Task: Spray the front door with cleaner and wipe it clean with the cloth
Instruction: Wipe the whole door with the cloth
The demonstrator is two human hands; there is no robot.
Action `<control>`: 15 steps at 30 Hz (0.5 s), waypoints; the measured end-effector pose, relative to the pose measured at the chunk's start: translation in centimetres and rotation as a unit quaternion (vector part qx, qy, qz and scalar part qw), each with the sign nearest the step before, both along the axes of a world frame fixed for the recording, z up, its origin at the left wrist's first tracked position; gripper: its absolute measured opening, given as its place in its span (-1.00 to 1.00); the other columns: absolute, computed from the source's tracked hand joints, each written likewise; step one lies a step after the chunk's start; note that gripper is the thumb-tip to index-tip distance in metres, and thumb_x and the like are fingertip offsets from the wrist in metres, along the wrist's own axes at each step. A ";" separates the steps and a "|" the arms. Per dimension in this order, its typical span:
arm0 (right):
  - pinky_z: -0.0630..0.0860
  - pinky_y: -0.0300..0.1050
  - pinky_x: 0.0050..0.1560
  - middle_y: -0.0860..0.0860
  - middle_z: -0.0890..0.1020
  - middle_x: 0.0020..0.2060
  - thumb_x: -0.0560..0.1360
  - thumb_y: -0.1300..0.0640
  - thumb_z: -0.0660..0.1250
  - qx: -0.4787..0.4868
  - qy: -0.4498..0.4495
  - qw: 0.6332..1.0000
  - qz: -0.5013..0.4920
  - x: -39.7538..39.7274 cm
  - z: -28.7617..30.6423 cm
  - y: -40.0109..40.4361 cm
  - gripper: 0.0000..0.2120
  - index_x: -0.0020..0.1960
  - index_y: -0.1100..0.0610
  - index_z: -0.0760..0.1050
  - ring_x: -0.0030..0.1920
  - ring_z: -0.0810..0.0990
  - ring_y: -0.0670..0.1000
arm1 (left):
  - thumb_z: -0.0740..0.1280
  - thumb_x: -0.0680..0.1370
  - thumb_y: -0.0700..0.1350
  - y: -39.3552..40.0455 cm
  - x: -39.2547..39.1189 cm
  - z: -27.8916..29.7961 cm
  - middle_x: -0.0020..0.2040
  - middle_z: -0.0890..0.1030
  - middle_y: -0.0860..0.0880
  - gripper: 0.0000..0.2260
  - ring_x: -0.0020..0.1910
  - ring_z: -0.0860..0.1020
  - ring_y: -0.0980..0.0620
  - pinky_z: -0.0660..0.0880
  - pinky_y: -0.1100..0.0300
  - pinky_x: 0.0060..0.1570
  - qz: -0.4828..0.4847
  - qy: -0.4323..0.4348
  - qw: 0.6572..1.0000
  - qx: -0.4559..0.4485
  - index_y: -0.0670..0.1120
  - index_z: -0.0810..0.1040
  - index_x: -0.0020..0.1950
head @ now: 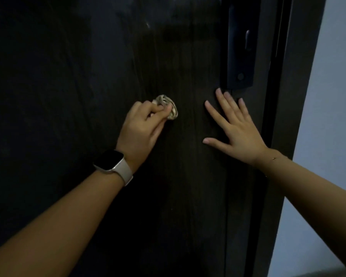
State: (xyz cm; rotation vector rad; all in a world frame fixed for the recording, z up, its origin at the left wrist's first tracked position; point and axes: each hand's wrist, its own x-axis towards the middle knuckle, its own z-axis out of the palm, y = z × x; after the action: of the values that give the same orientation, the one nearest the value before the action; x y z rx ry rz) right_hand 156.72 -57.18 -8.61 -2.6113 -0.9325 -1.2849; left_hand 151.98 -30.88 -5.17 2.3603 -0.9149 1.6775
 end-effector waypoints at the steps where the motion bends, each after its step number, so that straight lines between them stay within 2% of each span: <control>1: -0.45 0.00 0.47 0.00 -0.26 0.55 0.51 -0.37 0.07 0.022 -0.001 1.000 0.000 0.0 -0.3 0.2 -0.21 0.59 -0.03 -0.11 0.54 -0.33 0.02 | 0.32 0.55 -0.27 -0.2 -0.1 -0.4 -0.02 0.58 -0.18 -0.73 -0.10 0.43 -0.04 0.39 0.20 -0.05 0.001 0.009 1.000 0.013 -0.21 0.58 0.24; 3: -0.47 0.10 0.45 -0.01 -0.26 0.55 0.49 -0.38 0.10 0.068 0.007 0.998 0.002 0.0 -0.9 0.8 -0.18 0.59 -0.03 -0.10 0.53 -0.36 0.05 | 0.27 0.54 -0.22 -0.1 0.3 -3.1 -0.05 0.60 -0.17 -0.75 -0.16 0.46 -0.05 0.40 0.15 -0.13 0.001 0.026 0.995 0.094 -0.20 0.62 0.17; 5: -0.48 0.09 0.44 0.00 -0.29 0.53 0.49 -0.37 0.14 0.096 0.025 0.995 0.011 -0.1 -1.8 0.9 -0.15 0.59 0.00 -0.12 0.52 -0.39 0.05 | 0.24 0.53 -0.19 0.3 0.9 -7.2 -0.06 0.64 -0.15 -0.74 -0.21 0.51 -0.07 0.42 0.11 -0.17 -0.005 0.049 0.979 0.196 -0.18 0.65 0.13; 8: -0.50 0.02 0.44 0.01 -0.32 0.52 0.50 -0.33 0.15 0.106 0.036 0.994 0.017 -0.2 -3.0 0.6 -0.15 0.59 0.02 -0.13 0.51 -0.41 0.05 | 0.18 0.62 -0.20 1.0 1.0 -13.8 -0.05 0.66 -0.10 -0.74 -0.13 0.46 -0.02 0.37 0.15 -0.08 -0.064 0.083 0.953 0.286 -0.15 0.68 0.09; 10: -0.50 0.02 0.44 -0.01 -0.33 0.52 0.51 -0.32 0.16 0.106 0.041 0.993 0.014 -0.3 -3.3 0.6 -0.16 0.59 0.01 -0.14 0.52 -0.40 0.04 | 0.06 0.67 -0.20 1.3 0.6 -17.3 -0.06 0.66 -0.04 -0.63 -0.11 0.49 0.02 0.44 0.17 -0.08 -0.085 0.121 0.928 0.343 -0.11 0.68 0.03; 12: -0.49 0.03 0.44 -0.02 -0.33 0.53 0.51 -0.32 0.15 0.102 0.046 0.994 0.011 -0.3 -3.3 0.6 -0.17 0.59 0.00 -0.15 0.52 -0.39 0.04 | 0.06 0.66 -0.21 1.4 0.2 -17.8 -0.07 0.66 0.00 -0.63 -0.16 0.57 0.04 0.51 0.17 -0.14 -0.068 0.143 0.907 0.389 -0.07 0.69 0.00; 13: -0.50 0.02 0.44 -0.01 -0.33 0.53 0.51 -0.31 0.15 0.096 0.047 0.994 0.011 -0.3 -3.3 0.5 -0.17 0.59 0.00 -0.15 0.53 -0.39 0.04 | 0.08 0.65 -0.22 1.4 0.3 -16.8 -0.07 0.66 -0.01 -0.63 -0.16 0.59 0.03 0.52 0.16 -0.14 -0.070 0.140 0.910 0.383 -0.08 0.69 -0.01; 15: -0.49 -0.02 0.45 0.01 -0.32 0.54 0.52 -0.30 0.16 0.079 0.049 0.995 0.016 -0.3 -3.3 -0.2 -0.18 0.59 0.00 -0.16 0.54 -0.36 0.06 | 0.13 0.66 -0.20 1.2 0.8 -12.6 0.01 0.68 -0.09 -0.69 -0.09 0.62 -0.05 0.49 0.12 -0.03 -0.077 0.104 0.939 0.318 -0.11 0.69 0.05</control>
State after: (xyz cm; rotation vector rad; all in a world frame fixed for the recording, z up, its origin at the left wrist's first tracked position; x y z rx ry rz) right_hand 156.44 -57.39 -11.89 -2.5029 -0.8162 -1.1600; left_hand 152.78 -29.68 -17.75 2.6640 -1.7505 1.1529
